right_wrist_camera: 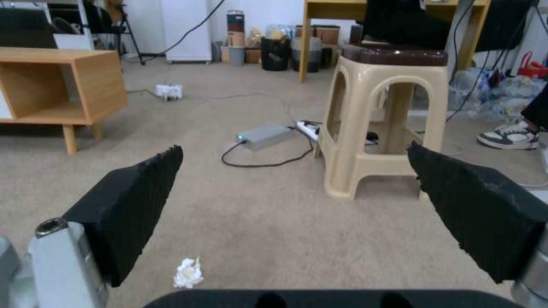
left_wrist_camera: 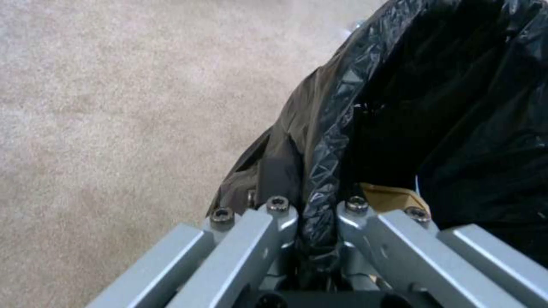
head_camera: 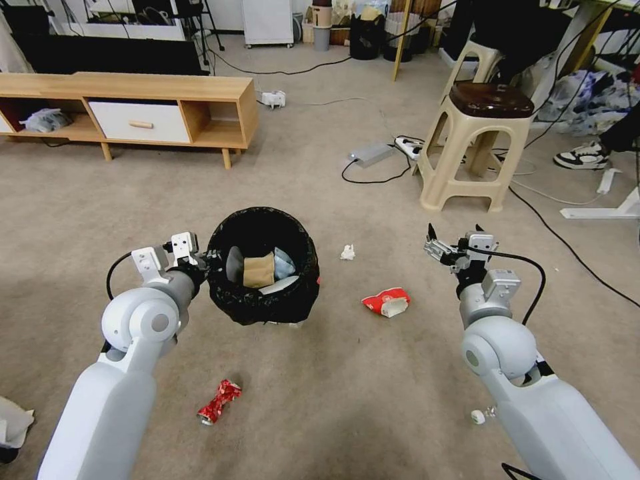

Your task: Pick up the trash bin and place the garbage on the floor into it.

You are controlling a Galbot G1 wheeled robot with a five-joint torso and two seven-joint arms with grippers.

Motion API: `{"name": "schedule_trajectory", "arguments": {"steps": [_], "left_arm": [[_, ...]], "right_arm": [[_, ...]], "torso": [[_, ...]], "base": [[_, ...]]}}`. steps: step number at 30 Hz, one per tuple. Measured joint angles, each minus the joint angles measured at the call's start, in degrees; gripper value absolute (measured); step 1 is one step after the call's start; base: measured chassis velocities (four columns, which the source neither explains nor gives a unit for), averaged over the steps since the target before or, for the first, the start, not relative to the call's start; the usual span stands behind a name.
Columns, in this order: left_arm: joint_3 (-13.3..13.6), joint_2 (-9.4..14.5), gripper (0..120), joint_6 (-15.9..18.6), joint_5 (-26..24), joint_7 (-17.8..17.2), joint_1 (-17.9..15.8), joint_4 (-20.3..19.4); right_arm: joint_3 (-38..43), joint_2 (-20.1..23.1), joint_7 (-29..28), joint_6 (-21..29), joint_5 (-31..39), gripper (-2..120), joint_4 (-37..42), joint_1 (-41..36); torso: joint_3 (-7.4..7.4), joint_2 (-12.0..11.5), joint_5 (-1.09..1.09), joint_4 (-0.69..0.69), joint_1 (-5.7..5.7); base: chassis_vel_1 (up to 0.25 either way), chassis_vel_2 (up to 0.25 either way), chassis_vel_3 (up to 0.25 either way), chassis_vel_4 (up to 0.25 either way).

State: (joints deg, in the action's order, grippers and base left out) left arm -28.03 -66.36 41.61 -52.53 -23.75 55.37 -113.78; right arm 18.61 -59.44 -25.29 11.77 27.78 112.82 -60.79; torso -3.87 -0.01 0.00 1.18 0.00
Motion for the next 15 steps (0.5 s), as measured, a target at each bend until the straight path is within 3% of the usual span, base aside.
{"name": "schedule_trajectory", "arguments": {"steps": [15], "left_arm": [[-0.04,-0.09,0,-0.01,-0.04,0.0,0.09,0.1]], "right_arm": [[0.05,-0.05,0.29,-0.4,0.07,100,-0.06,0.36]], "torso": [[-0.01,0.0,0.0,0.0,0.0]], "base": [[0.018,-0.021,-0.018,0.007]]}}
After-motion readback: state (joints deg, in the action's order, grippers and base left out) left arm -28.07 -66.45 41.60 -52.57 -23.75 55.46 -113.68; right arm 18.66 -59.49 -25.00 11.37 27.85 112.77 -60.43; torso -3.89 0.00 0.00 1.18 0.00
